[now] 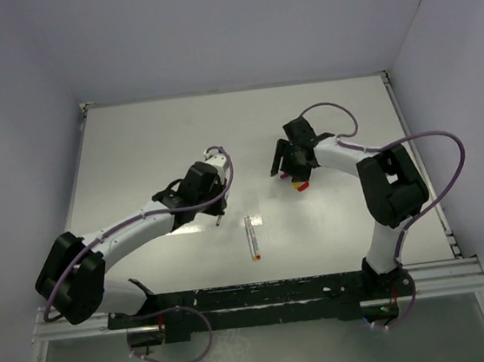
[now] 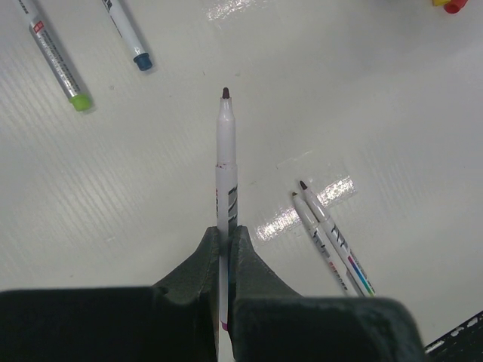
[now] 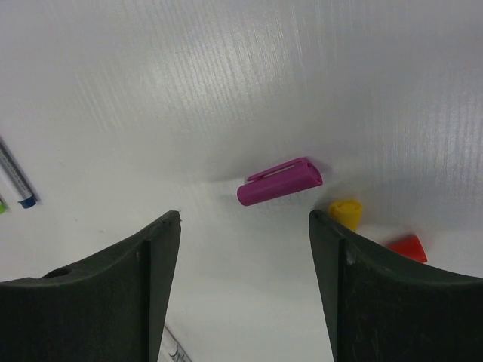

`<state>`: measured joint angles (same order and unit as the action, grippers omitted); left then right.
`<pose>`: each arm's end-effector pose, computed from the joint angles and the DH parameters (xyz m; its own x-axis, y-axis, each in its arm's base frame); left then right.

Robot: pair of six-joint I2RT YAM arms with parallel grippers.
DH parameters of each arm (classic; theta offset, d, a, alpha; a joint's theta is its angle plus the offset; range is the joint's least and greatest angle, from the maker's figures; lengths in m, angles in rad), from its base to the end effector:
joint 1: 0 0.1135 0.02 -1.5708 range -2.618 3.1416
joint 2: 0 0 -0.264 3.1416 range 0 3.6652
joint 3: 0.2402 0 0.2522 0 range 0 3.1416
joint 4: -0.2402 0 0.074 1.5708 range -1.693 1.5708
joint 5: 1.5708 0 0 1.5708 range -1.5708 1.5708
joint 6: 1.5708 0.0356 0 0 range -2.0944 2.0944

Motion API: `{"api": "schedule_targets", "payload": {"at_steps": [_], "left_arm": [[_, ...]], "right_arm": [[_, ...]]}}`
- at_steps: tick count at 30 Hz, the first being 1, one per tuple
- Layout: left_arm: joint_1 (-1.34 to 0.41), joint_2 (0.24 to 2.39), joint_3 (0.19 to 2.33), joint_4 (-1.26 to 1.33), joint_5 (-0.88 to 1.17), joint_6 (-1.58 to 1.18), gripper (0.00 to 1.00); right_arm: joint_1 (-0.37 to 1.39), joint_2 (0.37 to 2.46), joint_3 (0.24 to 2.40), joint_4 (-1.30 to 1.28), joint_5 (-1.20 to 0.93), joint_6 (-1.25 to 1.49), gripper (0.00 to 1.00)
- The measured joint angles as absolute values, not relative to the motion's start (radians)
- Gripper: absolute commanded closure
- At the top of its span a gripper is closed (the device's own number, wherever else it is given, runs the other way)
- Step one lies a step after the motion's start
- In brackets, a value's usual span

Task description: Insert the pens into the pen caps

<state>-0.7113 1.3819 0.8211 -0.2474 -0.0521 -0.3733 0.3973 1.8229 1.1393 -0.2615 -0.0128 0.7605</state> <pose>0.2174 -0.1849 0.2141 -0.7378 0.1551 -0.6570 0.3819 0.8984 -0.2169 0.3482 0.1466 0.1721 -0.8129 0.4063 -0.4172 0.2299 0.8821 0.4112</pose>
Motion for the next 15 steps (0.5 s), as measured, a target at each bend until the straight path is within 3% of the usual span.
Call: {"api": "schedule_targets", "payload": {"at_steps": [15], "left_arm": [[-0.695,1.399,0.821,-0.248,-0.035,-0.372,1.00]], "right_arm": [[0.397,1.914,1.259,-0.294,-0.007,0.752,0.37]]}}
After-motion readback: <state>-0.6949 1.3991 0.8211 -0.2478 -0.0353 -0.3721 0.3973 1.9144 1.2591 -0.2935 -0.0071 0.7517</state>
